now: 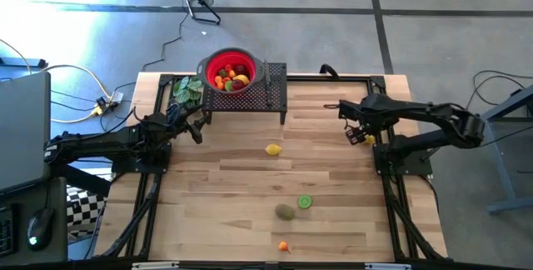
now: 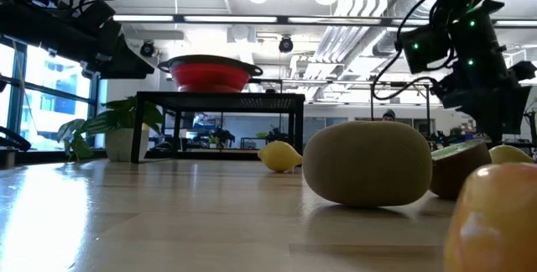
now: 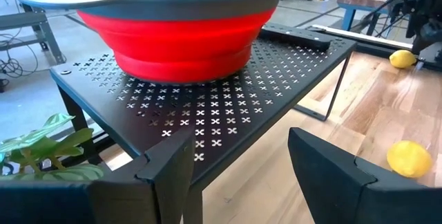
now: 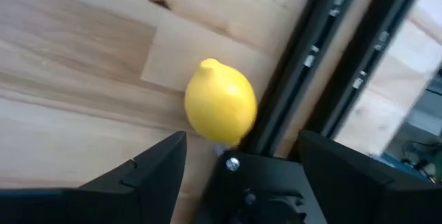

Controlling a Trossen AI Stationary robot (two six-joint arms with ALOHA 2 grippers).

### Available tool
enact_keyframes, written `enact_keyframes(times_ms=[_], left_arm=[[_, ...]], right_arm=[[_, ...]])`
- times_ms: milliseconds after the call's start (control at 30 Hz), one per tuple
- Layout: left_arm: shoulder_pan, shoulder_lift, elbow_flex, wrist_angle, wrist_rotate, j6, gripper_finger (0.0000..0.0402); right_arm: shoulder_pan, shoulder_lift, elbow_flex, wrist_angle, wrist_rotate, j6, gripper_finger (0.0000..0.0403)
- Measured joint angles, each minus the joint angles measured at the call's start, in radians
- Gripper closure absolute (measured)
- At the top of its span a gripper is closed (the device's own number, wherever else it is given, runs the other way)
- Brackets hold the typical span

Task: Pick & Place Fruit
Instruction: Put the yellow lemon into the red strainer bowl on the shelf

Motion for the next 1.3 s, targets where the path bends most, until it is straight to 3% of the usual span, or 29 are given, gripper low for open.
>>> enact_keyframes(times_ms=[233, 600, 1067, 1300], left_arm=[[0.0, 0.0, 0.0, -0.012, 0.0, -0.007, 0.0174], [0.0, 0.0, 0.0, -0.012, 0.0, -0.007, 0.0174], [0.0, 0.0, 0.0, -0.044, 0.0, -0.007, 0.0174], [0.0, 0.0, 0.0, -0.044, 0.0, -0.007, 0.0174]], right_arm=[[-0.047, 0.001, -0.027, 0.069, -0.033, -0.077, 0.0137], [-0.079, 0.029, -0.027, 0.135, -0.047, -0.006, 0.0137], [-0.079, 0.267, -0.027, 0.154, -0.021, -0.073, 0.0137], [-0.079, 0.317, -0.023, 0.208, -0.023, -0.163, 0.0137]])
